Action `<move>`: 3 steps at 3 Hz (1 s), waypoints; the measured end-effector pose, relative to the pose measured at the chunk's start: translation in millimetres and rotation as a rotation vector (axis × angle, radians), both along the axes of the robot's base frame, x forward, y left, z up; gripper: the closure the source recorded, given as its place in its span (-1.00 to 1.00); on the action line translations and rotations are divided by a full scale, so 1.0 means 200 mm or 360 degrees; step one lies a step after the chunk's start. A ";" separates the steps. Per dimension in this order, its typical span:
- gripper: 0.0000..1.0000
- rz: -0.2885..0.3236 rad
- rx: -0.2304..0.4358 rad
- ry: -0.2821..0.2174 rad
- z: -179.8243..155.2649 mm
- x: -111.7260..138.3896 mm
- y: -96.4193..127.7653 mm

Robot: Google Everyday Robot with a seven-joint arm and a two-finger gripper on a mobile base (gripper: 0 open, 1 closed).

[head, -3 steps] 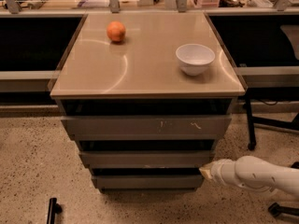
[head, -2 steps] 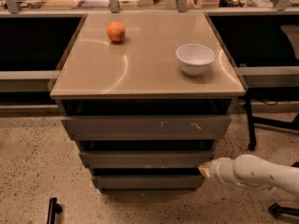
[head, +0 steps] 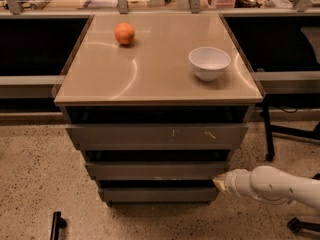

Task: Close middle drawer

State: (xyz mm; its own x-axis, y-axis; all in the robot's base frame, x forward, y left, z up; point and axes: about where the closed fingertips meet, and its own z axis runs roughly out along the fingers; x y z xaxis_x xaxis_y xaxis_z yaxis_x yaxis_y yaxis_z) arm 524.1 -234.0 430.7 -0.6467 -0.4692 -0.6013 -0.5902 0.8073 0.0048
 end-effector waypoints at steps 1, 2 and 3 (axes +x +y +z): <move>-0.77 0.0000 0.0000 0.0000 0.00 0.00 0.00; -1.00 0.0000 0.0000 0.0000 0.00 0.00 0.00; -1.00 0.0000 0.0000 0.0000 0.00 0.00 0.00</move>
Offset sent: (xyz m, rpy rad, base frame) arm 0.0000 0.0000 0.0000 0.0000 0.0000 0.0000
